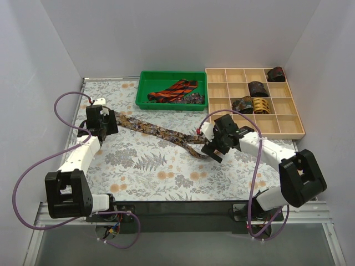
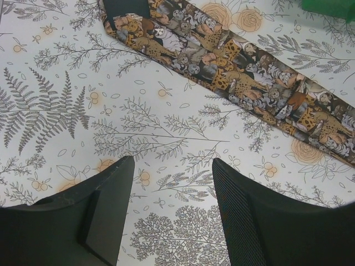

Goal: Roll the ties
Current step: Flatten the tie

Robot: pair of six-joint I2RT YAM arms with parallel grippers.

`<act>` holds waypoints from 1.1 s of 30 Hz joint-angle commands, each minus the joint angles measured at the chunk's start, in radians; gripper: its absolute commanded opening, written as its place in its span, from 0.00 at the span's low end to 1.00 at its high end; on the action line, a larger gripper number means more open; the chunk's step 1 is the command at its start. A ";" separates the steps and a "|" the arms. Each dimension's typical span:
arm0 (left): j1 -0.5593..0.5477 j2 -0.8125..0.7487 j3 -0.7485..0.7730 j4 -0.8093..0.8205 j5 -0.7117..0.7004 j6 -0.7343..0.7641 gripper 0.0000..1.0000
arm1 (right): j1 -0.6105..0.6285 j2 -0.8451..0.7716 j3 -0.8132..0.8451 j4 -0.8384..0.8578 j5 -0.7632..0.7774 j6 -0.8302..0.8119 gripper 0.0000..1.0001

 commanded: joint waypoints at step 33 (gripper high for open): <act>-0.007 0.011 0.028 0.005 0.021 0.024 0.55 | -0.018 0.161 0.128 -0.096 -0.064 0.049 0.11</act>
